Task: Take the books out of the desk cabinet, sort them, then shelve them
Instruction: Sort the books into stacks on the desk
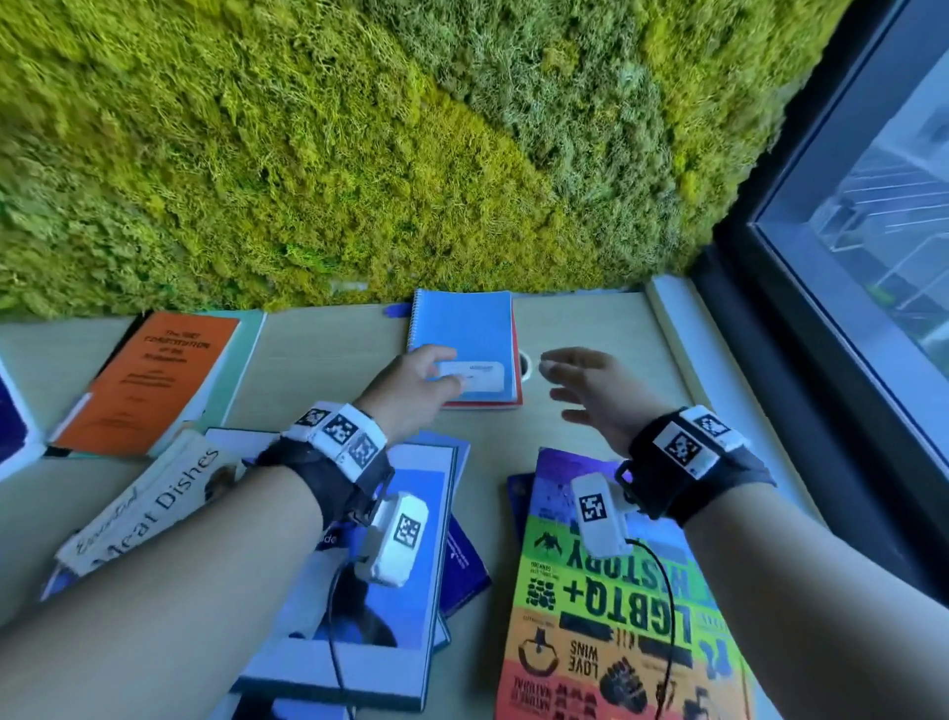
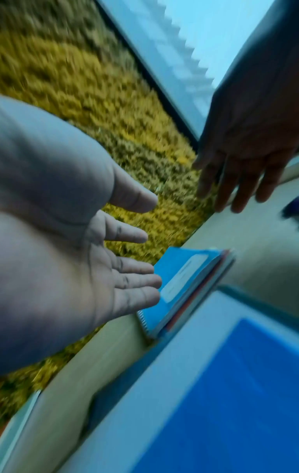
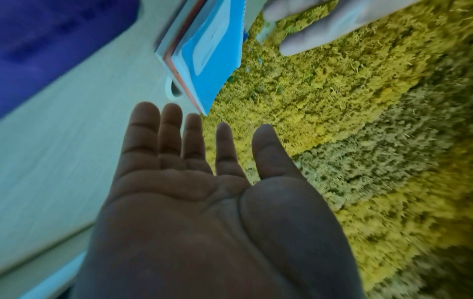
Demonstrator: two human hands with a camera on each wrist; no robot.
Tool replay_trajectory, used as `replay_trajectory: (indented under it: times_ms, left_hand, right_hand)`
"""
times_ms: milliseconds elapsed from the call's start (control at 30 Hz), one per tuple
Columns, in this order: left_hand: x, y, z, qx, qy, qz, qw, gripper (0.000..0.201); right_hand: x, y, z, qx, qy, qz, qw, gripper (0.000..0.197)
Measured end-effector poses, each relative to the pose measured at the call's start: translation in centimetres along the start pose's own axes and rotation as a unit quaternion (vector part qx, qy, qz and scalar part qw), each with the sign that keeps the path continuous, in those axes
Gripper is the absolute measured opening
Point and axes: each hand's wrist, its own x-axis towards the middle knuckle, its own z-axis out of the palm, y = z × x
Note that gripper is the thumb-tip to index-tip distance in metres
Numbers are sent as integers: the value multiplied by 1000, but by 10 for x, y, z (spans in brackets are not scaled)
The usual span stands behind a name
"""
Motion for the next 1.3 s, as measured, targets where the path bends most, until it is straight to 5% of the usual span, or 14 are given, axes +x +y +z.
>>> replay_trajectory:
  times_ms: [200, 333, 500, 800, 933, 1033, 1167, 1233, 1300]
  left_hand:
    - [-89, -3, 68, -6, -139, 48, 989, 38]
    - [-118, -28, 100, 57, -146, 38, 987, 85]
    - [-152, -42, 117, 28, -225, 28, 974, 89]
    - [-187, -69, 114, -103, -124, 21, 987, 105]
    - [-185, -68, 100, -183, -83, 49, 978, 98]
    - [-192, -45, 83, -206, -51, 91, 973, 75]
    - [-200, -5, 59, -153, -6, 174, 973, 53]
    - [-202, 15, 43, -151, 14, 220, 964, 49]
    - [-204, 34, 31, -147, 28, 266, 952, 45]
  right_hand:
    - [-92, 43, -32, -42, 86, -5, 995, 17]
    - [-154, 106, -47, -128, 209, 16, 969, 19]
    - [-211, 137, -27, -200, 233, 65, 950, 35]
    - [-252, 141, 3, -274, 245, 94, 925, 16]
    - [-261, 126, -4, -239, 157, 147, 947, 24]
    - [-259, 95, -18, -376, 167, 76, 908, 28]
    - [-252, 29, -30, -395, 190, -145, 887, 58]
    - [-248, 1, -38, -461, 150, -240, 841, 75]
    - [-245, -20, -45, -540, 74, -239, 803, 86]
